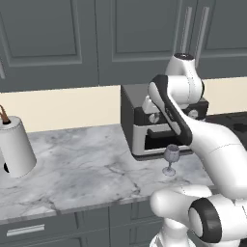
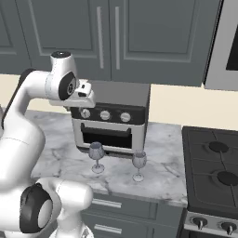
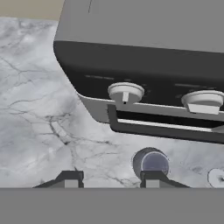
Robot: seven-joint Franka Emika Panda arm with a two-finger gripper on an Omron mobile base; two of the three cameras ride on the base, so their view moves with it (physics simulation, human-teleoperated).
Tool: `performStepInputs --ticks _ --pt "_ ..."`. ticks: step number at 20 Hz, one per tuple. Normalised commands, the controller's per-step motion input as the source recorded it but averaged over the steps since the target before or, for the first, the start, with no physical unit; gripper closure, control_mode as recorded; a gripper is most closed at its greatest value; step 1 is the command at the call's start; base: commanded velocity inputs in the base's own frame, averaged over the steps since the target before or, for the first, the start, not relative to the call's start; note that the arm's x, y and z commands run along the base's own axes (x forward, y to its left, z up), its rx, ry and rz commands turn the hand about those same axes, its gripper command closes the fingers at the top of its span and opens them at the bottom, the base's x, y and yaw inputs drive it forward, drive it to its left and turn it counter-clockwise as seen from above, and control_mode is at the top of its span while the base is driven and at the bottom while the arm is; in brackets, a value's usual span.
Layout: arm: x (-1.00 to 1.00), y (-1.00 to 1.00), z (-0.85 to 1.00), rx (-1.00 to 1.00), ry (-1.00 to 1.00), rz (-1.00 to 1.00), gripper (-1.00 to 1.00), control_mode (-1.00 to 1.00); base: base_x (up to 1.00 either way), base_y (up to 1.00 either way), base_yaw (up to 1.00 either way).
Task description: Retrieve the wine glasses from the counter and place one next to each plate.
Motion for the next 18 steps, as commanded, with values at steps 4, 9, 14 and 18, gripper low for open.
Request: performStepInputs --ticks 4,9,14,18 --pt "-0.29 0.06 -0.01 0.00 0.00 0.00 -1.00 -1.00 0.00 0.00 0.00" --pt "-0.72 -0.04 -0.02 0.05 0.00 -0.25 -1.00 -1.00 0.00 0.00 0.00" --pt "-0.98 -0.23 0.06 0.20 -0.01 -0.31 -1.00 -1.00 0.00 0.00 0.00" --pt "-0.98 -0.29 0.08 0.35 -0.03 -0.33 -1.00 -1.00 0.00 0.00 0.00"
